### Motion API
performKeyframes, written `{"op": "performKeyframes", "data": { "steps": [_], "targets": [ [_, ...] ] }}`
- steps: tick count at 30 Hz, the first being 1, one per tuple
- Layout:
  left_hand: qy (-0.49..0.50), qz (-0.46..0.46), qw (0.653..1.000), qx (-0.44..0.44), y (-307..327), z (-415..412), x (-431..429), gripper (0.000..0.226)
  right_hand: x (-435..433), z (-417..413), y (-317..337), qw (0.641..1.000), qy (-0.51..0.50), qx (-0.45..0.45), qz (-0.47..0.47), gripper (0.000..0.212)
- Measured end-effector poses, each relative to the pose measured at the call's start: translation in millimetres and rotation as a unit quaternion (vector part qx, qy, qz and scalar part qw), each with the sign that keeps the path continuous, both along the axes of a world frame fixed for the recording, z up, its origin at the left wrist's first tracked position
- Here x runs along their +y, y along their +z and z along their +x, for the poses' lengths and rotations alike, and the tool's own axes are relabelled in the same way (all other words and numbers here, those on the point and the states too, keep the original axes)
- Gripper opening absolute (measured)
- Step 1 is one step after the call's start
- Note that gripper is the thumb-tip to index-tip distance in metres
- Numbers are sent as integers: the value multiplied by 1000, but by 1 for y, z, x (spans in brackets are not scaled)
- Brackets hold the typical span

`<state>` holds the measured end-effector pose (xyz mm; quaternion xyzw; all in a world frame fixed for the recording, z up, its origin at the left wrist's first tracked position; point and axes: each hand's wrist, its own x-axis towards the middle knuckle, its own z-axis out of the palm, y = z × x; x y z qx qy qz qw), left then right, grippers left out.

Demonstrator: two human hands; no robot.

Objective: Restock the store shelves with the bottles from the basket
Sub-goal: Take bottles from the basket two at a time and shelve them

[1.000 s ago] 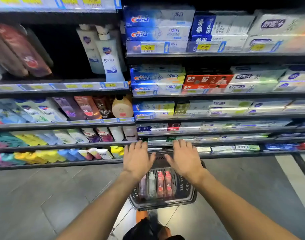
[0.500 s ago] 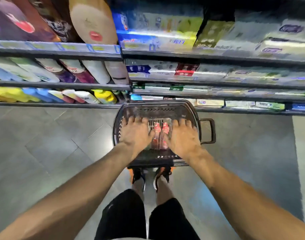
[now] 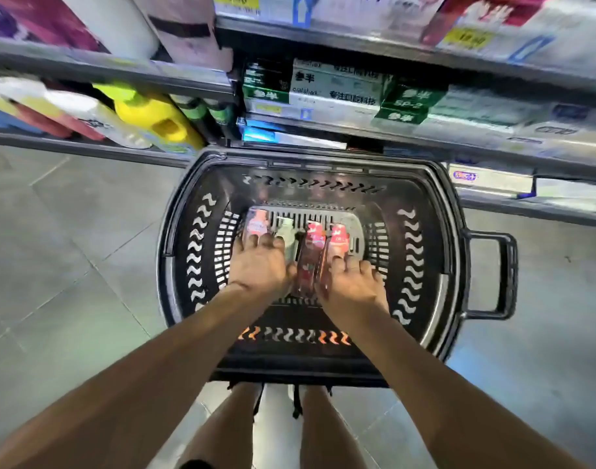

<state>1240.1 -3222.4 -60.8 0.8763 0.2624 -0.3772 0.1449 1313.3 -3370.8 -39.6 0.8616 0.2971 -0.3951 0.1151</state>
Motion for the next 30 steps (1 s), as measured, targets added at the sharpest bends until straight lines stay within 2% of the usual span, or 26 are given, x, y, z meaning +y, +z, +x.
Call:
{"op": "performKeyframes", "data": {
  "steps": [3,7,11,15,17,19,21,25,27,30],
  "targets": [
    [1,-8,1000,13,-62,-6,0,61,-9,-4,-58,999,32,-36,23,64],
    [16,-6,1000,14,-142,-35,1,69,-9,4,-122,1000,20,2,-11,64],
    [56,38,998,5,-184,-55,-3,84,-12,7,-164,999,10,-36,3,66],
    [142,65,988,-21,-204,-59,0,102,-10,10,-187,996,-67,-66,13,67],
    [242,40,968,-50,-216,-56,2,89,-12,12,-202,991,-124,-57,8,72],
    [356,-3,931,-74,-225,-51,3,79,-14,13,-218,981,-184,-54,11,79],
    [371,-29,923,-100,-231,-47,5,74,-16,14,-231,961,-270,-49,42,84],
    [371,-6,923,-99,-251,-51,12,96,-21,16,-252,933,-355,-5,63,104],
    [399,-16,913,-81,-262,-58,15,97,-24,15,-264,922,-379,-4,75,102],
    [415,-26,906,-78,-271,-64,18,85,-26,18,-274,914,-400,-6,73,85]
  ]
}}
